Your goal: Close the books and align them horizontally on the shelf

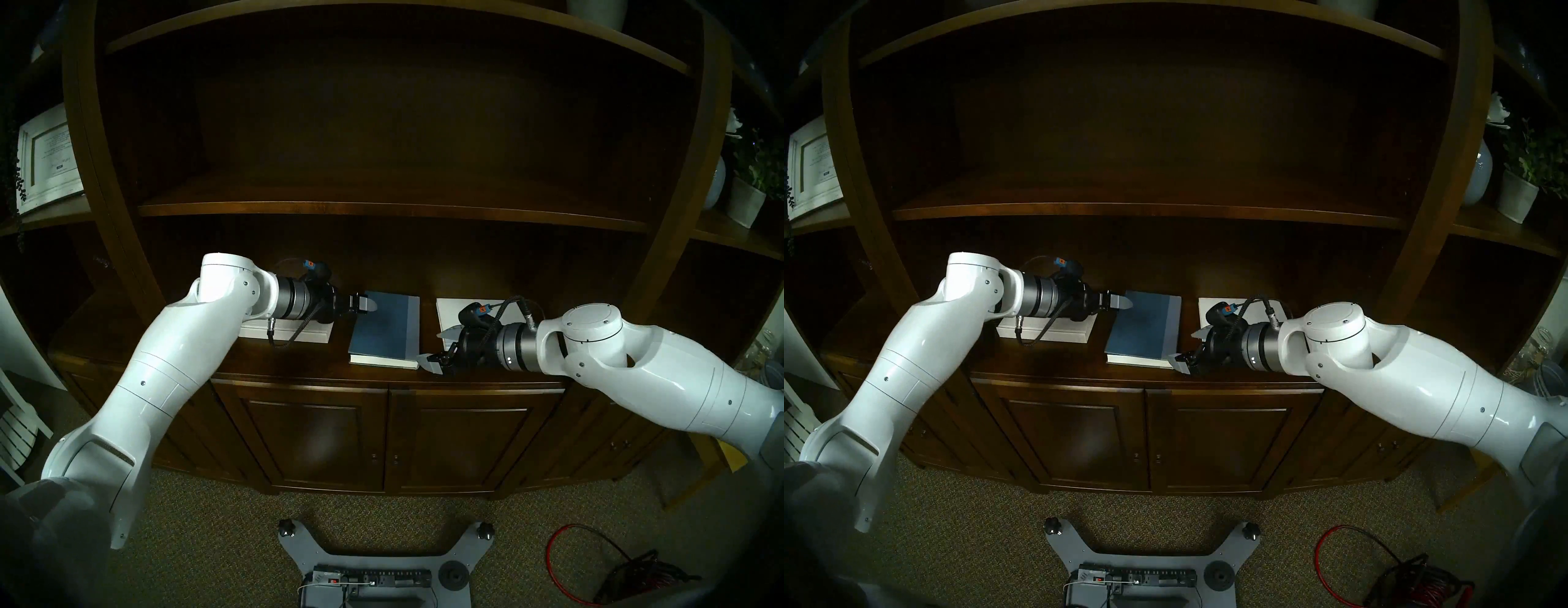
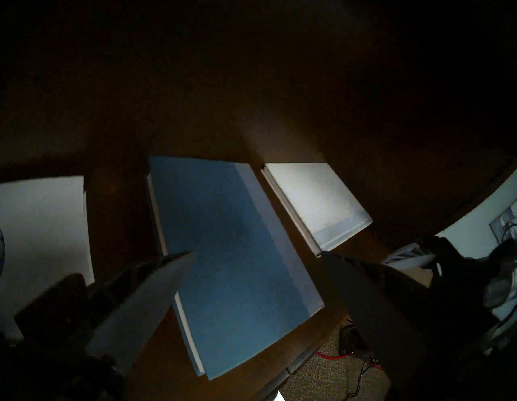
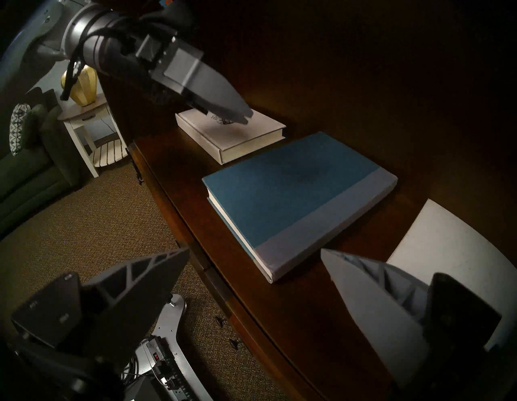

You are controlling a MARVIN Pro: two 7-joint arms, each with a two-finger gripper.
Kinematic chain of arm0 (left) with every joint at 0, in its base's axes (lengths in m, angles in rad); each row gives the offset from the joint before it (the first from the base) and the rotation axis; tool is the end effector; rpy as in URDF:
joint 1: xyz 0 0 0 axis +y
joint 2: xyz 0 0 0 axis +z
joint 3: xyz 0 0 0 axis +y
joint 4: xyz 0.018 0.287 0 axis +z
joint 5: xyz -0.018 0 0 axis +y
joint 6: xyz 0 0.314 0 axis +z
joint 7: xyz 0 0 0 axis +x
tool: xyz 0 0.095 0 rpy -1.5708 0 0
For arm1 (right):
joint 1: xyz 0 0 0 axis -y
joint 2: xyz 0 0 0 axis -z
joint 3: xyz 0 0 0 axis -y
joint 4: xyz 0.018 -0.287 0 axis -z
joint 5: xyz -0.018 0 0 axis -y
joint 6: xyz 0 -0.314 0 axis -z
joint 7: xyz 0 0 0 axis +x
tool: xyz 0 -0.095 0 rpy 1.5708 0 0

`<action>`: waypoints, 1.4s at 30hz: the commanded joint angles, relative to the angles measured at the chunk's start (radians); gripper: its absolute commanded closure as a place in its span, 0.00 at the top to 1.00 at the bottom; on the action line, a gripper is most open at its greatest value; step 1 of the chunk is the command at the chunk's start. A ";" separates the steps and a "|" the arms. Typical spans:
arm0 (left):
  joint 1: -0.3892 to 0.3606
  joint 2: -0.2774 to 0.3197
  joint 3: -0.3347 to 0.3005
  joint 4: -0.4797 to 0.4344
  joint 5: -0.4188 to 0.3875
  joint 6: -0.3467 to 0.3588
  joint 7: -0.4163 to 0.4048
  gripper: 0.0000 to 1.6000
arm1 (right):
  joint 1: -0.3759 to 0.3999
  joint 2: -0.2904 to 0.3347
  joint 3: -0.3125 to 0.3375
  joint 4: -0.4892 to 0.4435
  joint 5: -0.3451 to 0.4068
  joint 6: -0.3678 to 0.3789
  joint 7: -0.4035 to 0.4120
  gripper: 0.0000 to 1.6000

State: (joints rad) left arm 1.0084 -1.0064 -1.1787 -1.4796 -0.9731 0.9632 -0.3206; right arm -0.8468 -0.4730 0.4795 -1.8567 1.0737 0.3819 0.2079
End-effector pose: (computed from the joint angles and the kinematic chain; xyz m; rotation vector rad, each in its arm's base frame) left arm 0.4927 0.0067 -0.1812 2.2245 -0.4325 0.9652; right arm 0.3954 0.0031 -0.2171 -2.1895 -1.0189 -1.1769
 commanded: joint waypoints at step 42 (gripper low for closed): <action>0.222 0.420 0.361 -0.651 0.633 -0.501 0.054 1.00 | 0.035 0.039 0.038 -0.037 0.008 -0.003 0.019 1.00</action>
State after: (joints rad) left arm 1.1686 -0.6645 -0.7797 -2.0590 -0.3679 0.5681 -0.3224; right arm -0.8463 -0.4722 0.4800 -1.8576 1.0701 0.3814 0.2107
